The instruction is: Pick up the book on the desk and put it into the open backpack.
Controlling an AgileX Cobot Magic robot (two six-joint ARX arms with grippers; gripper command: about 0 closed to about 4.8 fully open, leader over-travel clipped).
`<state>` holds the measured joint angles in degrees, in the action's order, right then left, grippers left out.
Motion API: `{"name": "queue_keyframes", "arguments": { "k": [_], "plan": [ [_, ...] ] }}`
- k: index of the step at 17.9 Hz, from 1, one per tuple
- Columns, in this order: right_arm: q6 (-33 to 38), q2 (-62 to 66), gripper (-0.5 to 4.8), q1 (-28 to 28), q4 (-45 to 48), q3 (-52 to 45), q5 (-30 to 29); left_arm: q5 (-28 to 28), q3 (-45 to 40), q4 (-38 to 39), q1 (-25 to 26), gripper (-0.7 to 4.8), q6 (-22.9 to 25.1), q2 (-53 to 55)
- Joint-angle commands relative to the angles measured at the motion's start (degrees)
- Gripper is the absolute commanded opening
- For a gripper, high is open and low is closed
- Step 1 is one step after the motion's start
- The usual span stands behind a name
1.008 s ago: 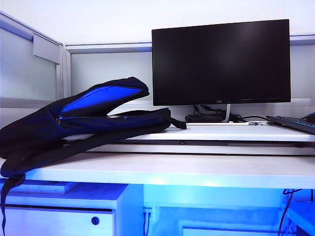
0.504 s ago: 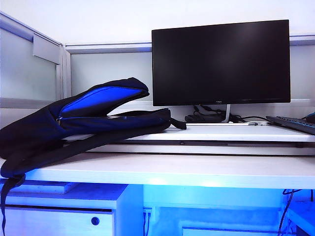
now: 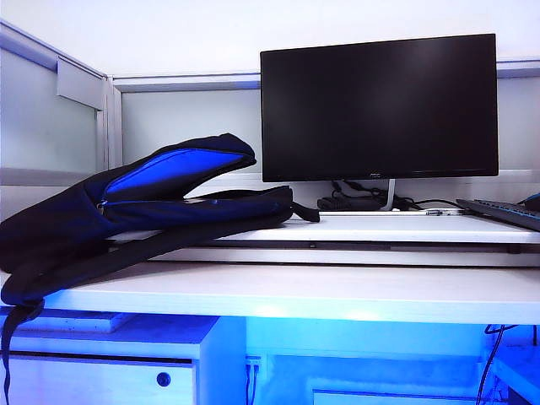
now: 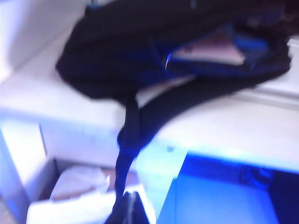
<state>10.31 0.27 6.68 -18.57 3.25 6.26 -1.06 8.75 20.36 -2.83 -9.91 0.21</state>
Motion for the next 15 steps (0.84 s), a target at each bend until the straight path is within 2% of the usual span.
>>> {"name": "queue_keyframes", "arguments": {
  "k": [1, 4, 8, 15],
  "plan": [
    [0.2, -0.2, -0.06, 0.0, -0.1, 0.2, 0.1, -0.5, -3.6, -1.0, 0.0, -0.06, 0.6, 0.0],
    [0.2, -0.2, -0.06, 0.1, -1.6, 0.2, 0.1, -0.3, -5.8, -2.3, 0.0, -0.06, 4.1, 0.2],
    [0.2, -0.2, -0.06, 0.0, -1.4, 0.2, 0.1, -0.5, -5.9, -2.3, 0.0, -0.05, 2.0, 0.2],
    [0.2, -0.2, -0.06, 0.1, -1.3, 0.2, 0.1, -0.4, -5.9, -2.3, 0.0, -0.05, 2.0, 0.2]
  ]
}}
